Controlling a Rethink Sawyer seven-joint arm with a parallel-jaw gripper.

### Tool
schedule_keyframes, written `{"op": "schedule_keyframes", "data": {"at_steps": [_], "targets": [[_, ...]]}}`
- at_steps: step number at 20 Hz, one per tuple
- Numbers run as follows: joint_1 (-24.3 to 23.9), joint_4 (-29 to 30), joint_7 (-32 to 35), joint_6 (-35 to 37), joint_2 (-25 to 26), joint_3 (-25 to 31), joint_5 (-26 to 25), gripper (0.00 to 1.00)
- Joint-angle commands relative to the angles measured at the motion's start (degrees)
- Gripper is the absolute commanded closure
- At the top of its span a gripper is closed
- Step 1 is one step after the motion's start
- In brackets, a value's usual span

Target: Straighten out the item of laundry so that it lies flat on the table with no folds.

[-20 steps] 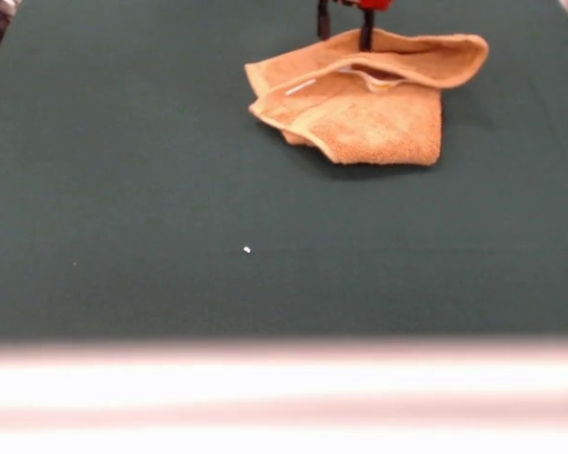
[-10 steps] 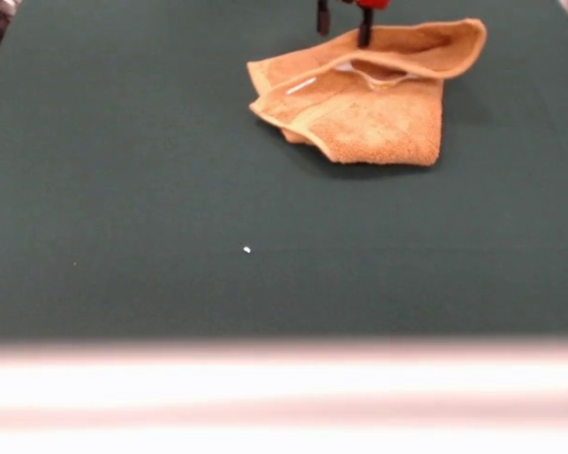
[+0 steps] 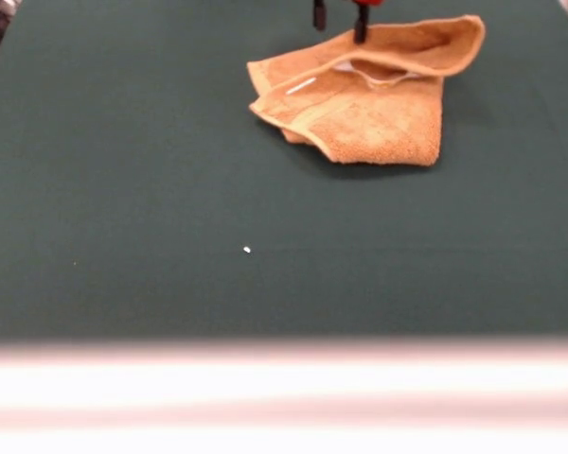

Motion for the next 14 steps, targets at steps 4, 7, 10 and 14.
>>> {"op": "schedule_keyframes", "data": {"at_steps": [4,7,10,14], "targets": [[0.21,-0.65,13.39,9.83,-0.31,6.16,5.12,0.00],[-1.35,0.03,12.65,9.62,-0.58,7.75,5.68,0.00],[-2.18,0.46,12.39,9.27,-0.70,8.94,6.35,0.00],[-2.63,0.98,12.27,8.11,-0.59,9.94,7.12,0.00]]}}
